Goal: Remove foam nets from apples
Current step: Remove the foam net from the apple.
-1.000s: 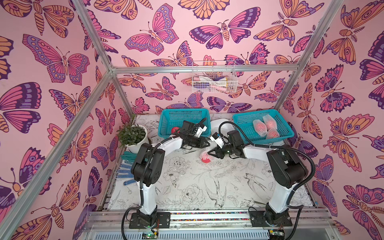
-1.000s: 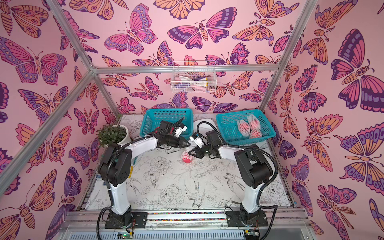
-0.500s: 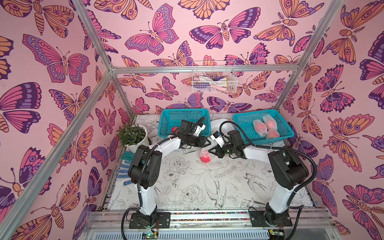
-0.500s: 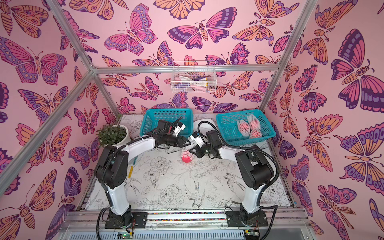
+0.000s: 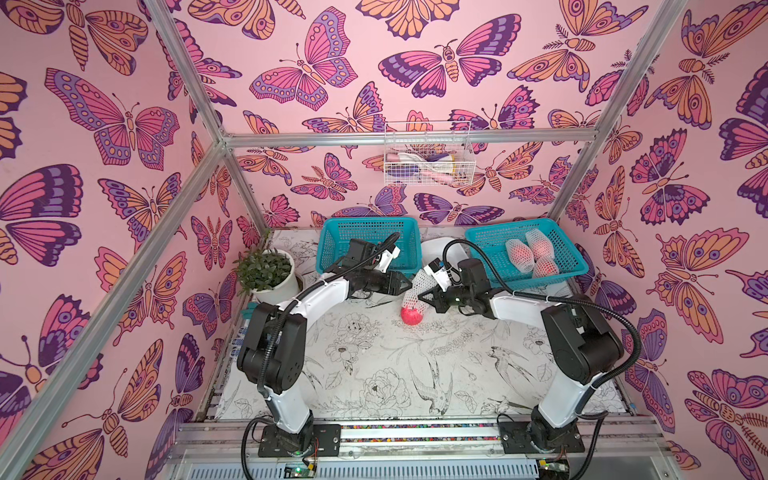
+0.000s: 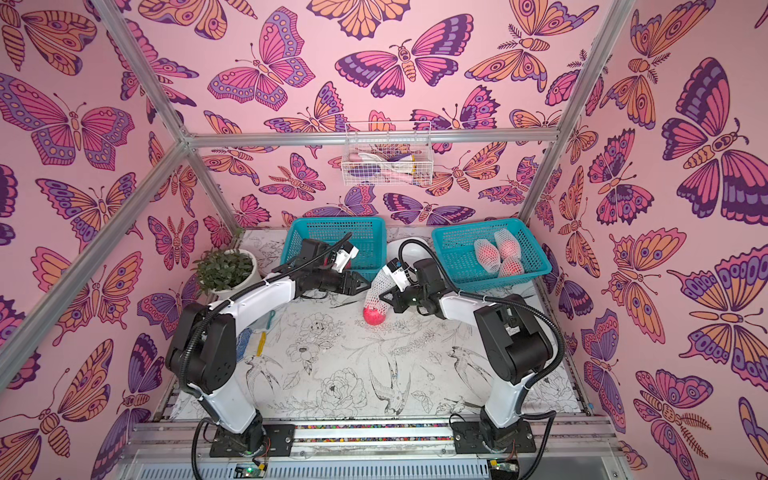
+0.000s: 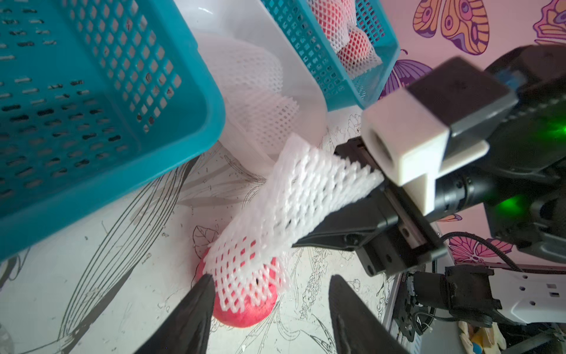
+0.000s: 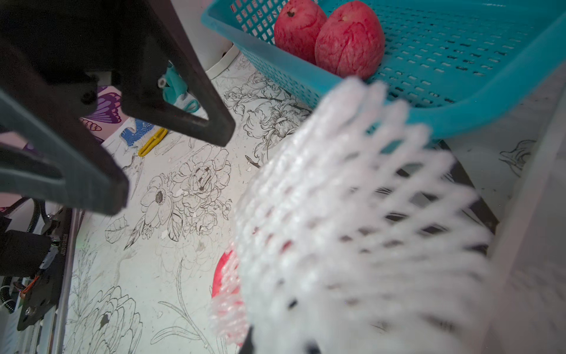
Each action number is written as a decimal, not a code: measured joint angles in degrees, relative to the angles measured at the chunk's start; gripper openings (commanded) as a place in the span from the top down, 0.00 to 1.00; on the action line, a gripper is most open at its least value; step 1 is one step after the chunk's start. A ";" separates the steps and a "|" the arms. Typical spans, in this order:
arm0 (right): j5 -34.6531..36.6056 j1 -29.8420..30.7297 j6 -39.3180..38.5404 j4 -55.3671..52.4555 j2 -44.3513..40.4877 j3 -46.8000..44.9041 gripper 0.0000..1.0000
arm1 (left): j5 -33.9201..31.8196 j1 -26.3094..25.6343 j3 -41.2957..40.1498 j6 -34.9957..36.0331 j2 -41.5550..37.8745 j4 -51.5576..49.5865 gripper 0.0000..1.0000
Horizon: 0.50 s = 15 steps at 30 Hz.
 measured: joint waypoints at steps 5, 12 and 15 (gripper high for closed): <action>1.77 0.00 1.07 0.98 -0.48 -0.61 0.95 | -1.29 0.00 -2.60 1.66 -0.33 -3.02 0.39; 4.61 0.00 1.22 -0.09 -5.11 -0.63 0.94 | -3.72 0.02 -3.58 2.54 -3.43 -4.98 0.39; 6.58 -0.22 0.79 -5.29 -7.98 1.84 0.94 | -4.52 0.02 -3.61 2.62 -5.49 -4.96 0.39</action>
